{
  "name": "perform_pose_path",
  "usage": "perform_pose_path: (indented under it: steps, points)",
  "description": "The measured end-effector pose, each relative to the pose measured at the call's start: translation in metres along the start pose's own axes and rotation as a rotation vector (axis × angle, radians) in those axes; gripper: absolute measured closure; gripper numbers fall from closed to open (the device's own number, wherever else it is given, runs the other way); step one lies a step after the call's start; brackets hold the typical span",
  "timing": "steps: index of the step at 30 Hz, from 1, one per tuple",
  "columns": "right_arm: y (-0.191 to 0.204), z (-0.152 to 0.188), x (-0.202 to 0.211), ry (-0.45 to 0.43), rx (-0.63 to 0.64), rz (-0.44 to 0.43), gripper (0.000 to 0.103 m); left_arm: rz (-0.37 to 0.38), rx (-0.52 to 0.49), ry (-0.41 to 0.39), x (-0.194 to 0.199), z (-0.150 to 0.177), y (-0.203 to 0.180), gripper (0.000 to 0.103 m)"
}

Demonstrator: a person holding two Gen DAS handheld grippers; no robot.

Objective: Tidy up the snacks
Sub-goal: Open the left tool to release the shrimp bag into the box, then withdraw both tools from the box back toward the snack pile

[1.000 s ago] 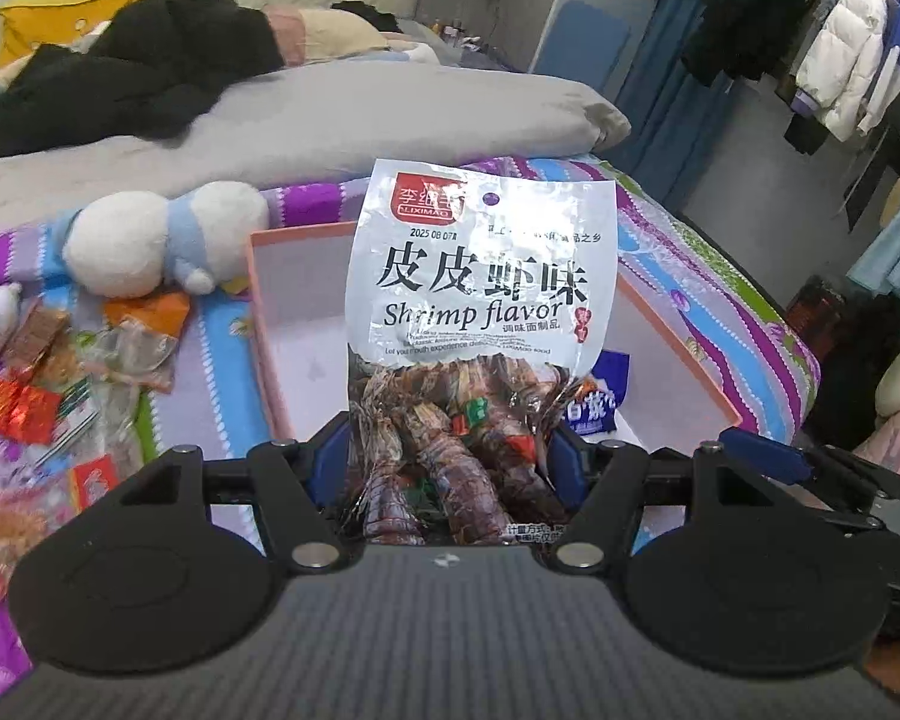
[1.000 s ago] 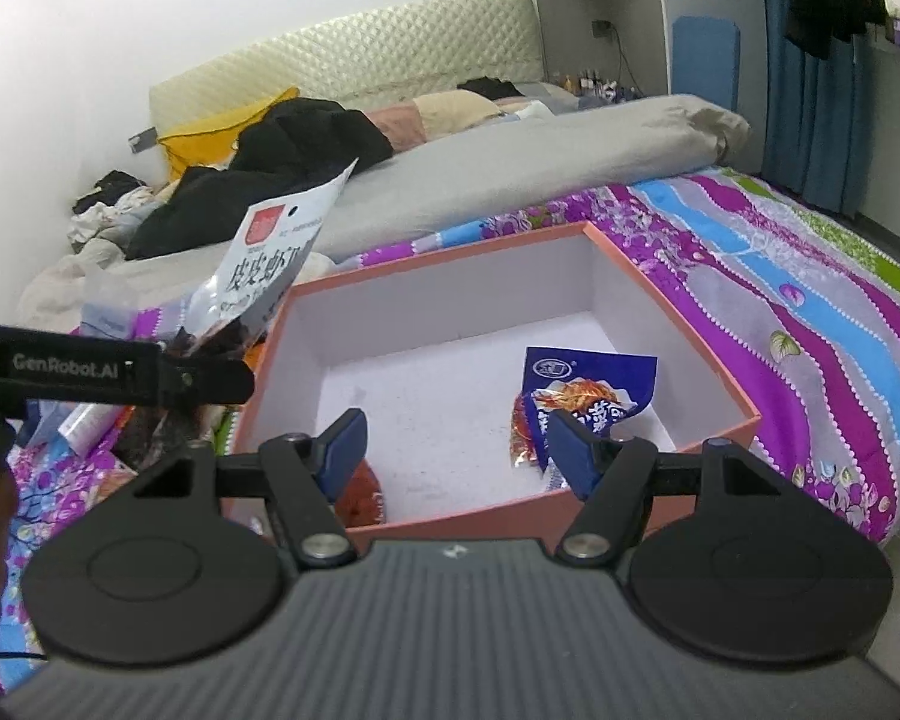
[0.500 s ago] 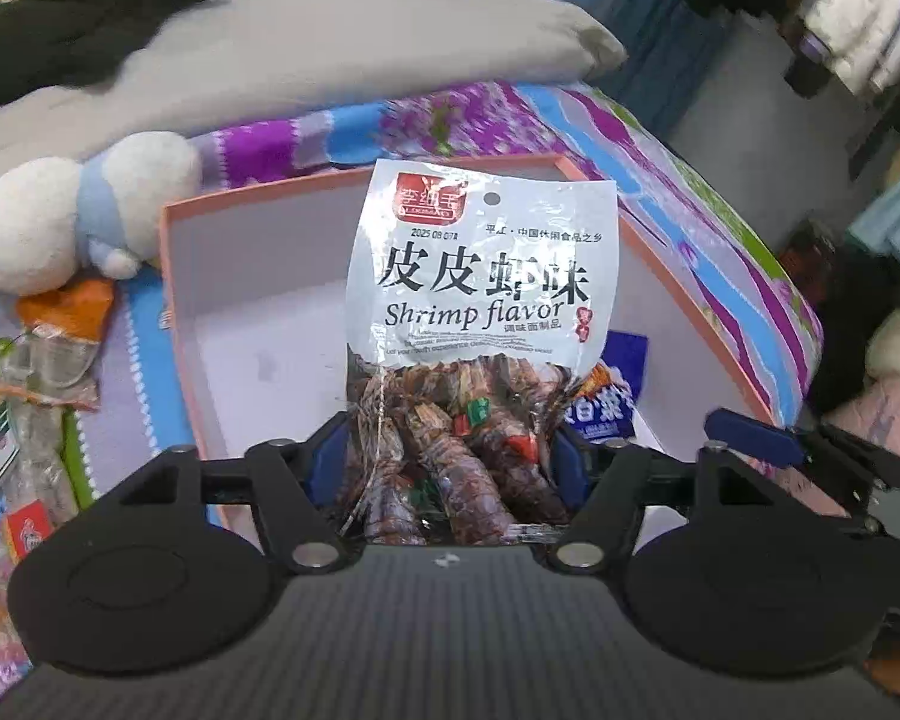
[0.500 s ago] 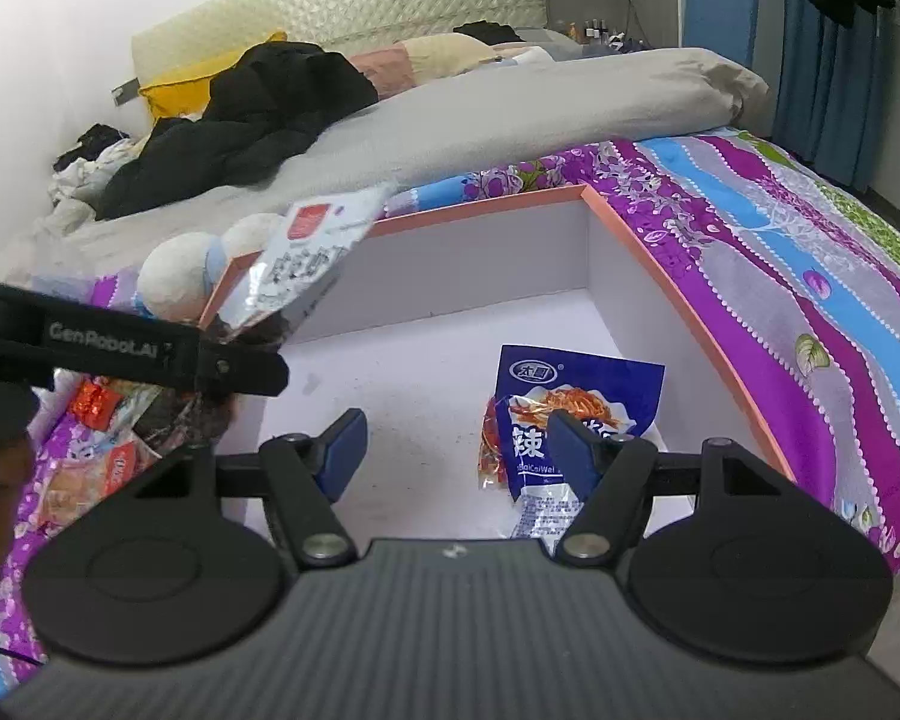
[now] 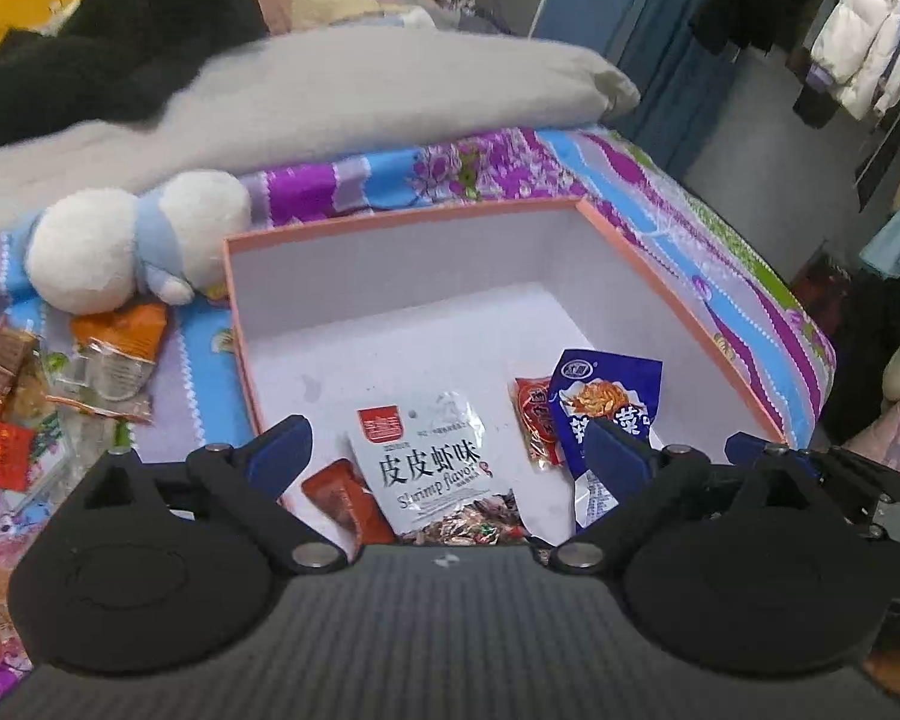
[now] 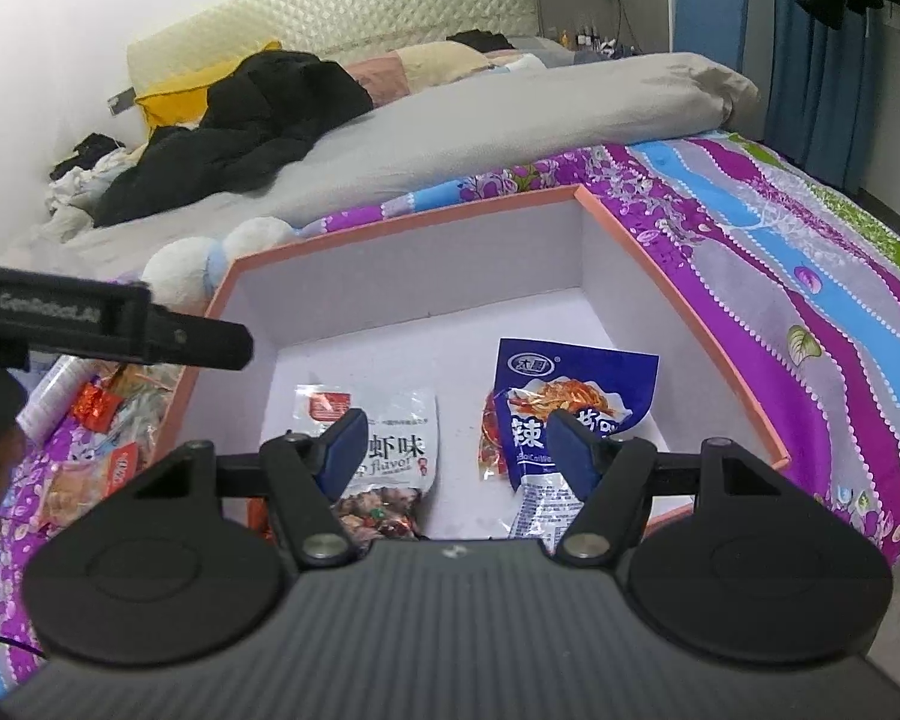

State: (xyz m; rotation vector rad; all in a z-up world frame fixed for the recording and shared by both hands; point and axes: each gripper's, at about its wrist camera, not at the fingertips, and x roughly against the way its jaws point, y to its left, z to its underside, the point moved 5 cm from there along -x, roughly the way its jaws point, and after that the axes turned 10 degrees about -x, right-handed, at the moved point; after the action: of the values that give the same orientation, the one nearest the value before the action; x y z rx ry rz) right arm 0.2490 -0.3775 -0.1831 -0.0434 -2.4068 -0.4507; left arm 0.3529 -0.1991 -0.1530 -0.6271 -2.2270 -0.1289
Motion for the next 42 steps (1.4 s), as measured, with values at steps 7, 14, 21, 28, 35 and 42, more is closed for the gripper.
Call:
perform_pose_path:
  steps: [7, 14, 21, 28, 35, 42]
  points:
    - [0.015, 0.01, 0.03, -0.056, -0.006, -0.05, 0.034, -0.07, -0.051, -0.087, 0.053, 0.021, -0.004, 0.004]
    - [0.034, 0.026, 0.062, -0.105, 0.003, -0.1, 0.034, -0.098, -0.007, -0.166, 0.103, 0.049, -0.002, 0.004]
    - [0.057, 0.046, 0.095, -0.137, 0.04, -0.149, 0.034, -0.129, 0.043, -0.21, 0.151, 0.086, 0.002, 0.004]
    - [0.078, 0.076, 0.12, -0.134, 0.082, -0.199, 0.034, -0.131, 0.158, -0.191, 0.179, 0.143, 0.018, 0.004]
    - [0.1, 0.101, 0.135, -0.118, 0.131, -0.233, 0.034, -0.181, 0.201, -0.194, 0.207, 0.181, 0.031, 0.004]
    - [0.118, 0.119, 0.133, -0.092, 0.171, -0.249, 0.034, -0.206, 0.217, -0.184, 0.217, 0.205, 0.045, 0.004]
